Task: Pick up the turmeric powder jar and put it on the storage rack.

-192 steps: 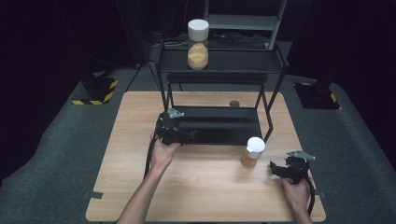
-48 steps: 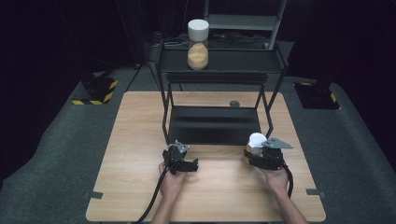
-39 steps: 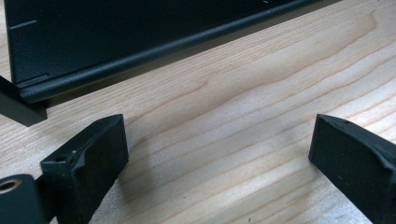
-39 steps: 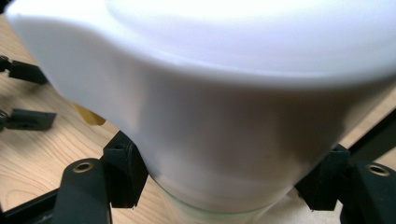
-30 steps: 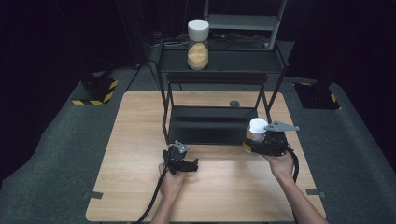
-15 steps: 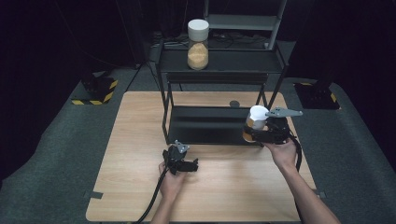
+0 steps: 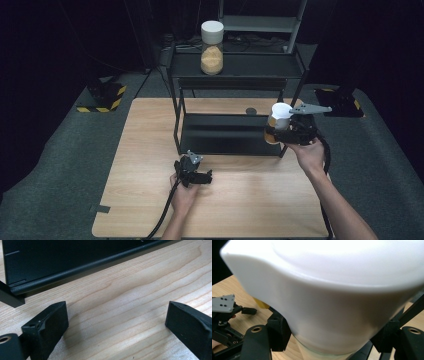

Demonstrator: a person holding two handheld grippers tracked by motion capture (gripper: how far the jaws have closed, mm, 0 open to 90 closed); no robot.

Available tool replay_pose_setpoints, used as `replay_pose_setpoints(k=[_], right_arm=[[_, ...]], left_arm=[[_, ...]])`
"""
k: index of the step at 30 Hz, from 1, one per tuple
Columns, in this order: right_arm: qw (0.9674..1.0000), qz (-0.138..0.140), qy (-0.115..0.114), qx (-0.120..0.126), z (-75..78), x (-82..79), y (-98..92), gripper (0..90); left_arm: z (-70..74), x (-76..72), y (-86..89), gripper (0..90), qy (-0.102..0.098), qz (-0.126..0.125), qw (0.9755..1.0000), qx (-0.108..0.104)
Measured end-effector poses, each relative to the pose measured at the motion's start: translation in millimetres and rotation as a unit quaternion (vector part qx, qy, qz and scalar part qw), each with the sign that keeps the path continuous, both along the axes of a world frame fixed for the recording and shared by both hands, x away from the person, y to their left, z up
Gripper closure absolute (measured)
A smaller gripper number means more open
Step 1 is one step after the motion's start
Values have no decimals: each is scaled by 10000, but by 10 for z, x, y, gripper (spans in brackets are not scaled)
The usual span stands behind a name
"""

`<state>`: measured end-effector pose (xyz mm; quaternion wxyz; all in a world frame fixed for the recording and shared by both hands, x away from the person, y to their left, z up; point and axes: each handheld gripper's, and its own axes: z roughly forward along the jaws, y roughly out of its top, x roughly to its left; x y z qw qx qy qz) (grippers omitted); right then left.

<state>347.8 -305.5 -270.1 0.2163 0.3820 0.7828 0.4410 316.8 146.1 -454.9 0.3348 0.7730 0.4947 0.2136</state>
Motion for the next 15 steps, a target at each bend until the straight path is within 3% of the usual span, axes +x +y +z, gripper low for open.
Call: replay_pose_setpoints(k=[15], right_arm=[[9998, 149, -142, -71, 458, 68, 9, 302]], left_arm=[[0, 0, 0, 47, 1, -1, 10000, 0]])
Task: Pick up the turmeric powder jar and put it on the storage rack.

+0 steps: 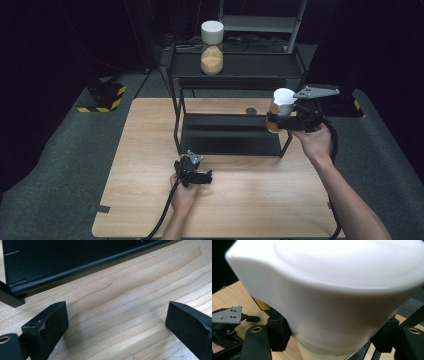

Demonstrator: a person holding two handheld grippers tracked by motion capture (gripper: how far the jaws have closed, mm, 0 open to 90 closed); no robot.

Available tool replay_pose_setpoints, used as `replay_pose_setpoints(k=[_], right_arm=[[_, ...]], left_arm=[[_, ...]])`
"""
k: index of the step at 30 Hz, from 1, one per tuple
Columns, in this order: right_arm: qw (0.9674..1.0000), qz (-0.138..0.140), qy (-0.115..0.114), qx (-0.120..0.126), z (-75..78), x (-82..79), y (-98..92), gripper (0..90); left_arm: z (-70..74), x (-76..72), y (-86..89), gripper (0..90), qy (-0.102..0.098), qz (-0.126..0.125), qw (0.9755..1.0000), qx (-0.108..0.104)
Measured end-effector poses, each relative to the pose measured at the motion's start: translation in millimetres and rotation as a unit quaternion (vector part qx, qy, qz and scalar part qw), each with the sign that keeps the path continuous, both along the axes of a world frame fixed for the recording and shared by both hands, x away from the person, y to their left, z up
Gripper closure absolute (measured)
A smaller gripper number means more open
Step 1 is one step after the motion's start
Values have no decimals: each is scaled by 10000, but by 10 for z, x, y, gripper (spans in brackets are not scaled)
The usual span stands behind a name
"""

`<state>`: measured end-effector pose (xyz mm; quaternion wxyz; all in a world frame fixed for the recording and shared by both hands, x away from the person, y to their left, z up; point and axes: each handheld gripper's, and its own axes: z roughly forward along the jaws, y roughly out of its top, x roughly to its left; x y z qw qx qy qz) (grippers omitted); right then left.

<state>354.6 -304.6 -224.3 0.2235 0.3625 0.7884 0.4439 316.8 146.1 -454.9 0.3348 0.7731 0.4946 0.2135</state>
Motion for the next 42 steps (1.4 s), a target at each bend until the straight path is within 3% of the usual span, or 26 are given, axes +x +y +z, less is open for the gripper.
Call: replay_pose_setpoints(k=[26, 35, 42], right_arm=[[9998, 103, 72, 168, 808, 262, -4, 301], [9998, 19, 83, 163, 1046, 390, 123, 302], [9997, -185, 126, 133, 1145, 541, 308, 302]], left_arm=[[-3, -2, -2, 47, -3, 14, 10000, -20], [-1, -1, 0, 47, -1, 9, 10000, -16], [3, 2, 1, 47, 6, -4, 10000, 3]])
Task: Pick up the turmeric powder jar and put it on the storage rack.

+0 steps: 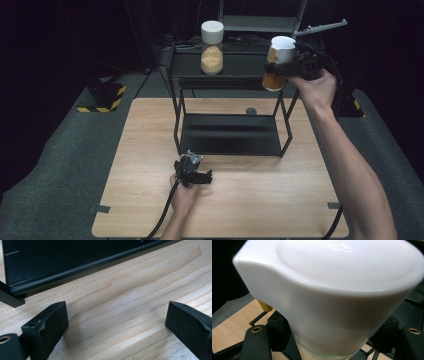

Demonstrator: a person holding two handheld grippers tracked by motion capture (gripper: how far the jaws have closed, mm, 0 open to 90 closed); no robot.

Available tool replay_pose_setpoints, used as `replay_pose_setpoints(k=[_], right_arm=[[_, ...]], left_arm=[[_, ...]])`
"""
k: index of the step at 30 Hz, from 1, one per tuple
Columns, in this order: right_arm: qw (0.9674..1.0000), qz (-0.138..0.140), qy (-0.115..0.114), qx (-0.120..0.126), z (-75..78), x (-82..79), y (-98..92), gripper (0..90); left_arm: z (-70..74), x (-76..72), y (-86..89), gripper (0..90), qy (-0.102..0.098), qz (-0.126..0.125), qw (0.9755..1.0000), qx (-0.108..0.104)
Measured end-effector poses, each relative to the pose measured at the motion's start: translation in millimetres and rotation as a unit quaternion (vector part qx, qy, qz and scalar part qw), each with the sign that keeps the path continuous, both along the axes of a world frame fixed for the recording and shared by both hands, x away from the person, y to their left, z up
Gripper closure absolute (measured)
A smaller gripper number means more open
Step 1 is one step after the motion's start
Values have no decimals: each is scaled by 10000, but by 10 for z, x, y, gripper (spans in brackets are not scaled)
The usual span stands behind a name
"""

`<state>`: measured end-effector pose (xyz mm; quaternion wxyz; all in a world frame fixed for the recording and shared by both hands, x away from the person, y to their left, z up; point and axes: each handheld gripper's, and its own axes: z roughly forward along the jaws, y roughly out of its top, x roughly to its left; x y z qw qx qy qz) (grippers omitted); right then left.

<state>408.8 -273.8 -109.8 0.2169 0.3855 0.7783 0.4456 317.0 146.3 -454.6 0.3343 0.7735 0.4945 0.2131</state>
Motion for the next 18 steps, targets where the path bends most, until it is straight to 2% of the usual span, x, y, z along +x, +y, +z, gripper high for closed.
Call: replay_pose_setpoints(k=[10, 18], right_arm=[[9991, -421, -14, -2, 82, 206, 283, 302], [9977, -681, 9, -42, 71, 343, 482, 302]], left_arm=[[-2, -1, 0, 47, 1, 6, 10000, -12], [-4, -1, 0, 47, -3, 3, 10000, -12]])
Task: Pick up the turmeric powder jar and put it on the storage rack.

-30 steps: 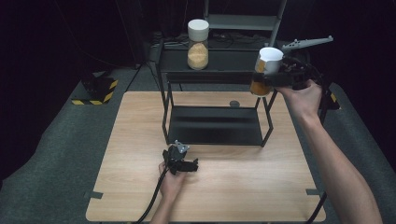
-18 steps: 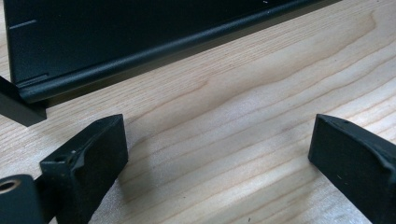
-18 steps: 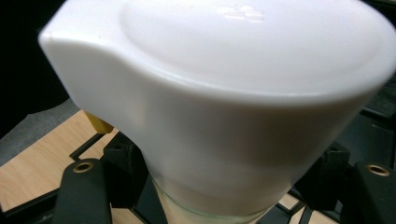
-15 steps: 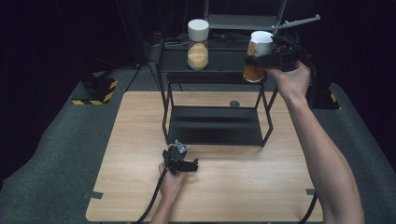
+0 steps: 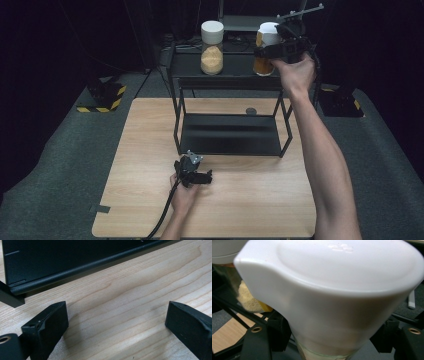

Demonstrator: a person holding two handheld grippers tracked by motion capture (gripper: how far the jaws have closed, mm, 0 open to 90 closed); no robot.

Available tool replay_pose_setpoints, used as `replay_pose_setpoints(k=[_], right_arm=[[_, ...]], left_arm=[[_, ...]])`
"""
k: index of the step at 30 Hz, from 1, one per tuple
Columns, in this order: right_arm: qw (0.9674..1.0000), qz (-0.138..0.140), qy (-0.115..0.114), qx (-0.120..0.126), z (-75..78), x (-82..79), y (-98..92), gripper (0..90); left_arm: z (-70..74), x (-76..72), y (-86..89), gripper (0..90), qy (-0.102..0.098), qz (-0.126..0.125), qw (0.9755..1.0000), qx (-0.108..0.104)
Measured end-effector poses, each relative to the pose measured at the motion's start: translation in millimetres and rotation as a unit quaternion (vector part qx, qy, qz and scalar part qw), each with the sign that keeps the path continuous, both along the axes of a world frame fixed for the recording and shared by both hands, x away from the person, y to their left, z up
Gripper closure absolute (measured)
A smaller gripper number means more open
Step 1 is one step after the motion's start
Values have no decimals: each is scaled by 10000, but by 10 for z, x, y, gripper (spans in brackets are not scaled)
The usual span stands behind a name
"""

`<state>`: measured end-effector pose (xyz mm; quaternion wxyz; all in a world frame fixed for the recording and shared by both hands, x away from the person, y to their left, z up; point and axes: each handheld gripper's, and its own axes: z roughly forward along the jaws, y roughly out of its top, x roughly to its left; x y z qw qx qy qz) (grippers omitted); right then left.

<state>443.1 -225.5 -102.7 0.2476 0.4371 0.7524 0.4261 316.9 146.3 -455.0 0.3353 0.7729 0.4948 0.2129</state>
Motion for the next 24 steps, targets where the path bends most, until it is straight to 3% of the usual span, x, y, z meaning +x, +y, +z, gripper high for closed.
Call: replay_pose_setpoints(k=[12, 24], right_arm=[[9998, -99, 133, -82, -67, 189, 210, 302], [9999, -4, 118, -18, -95, 198, 162, 300]], left_arm=[[1, 1, 1, 47, 2, -4, 10000, 2], [0, -1, -1, 48, -3, 0, 10000, 5]])
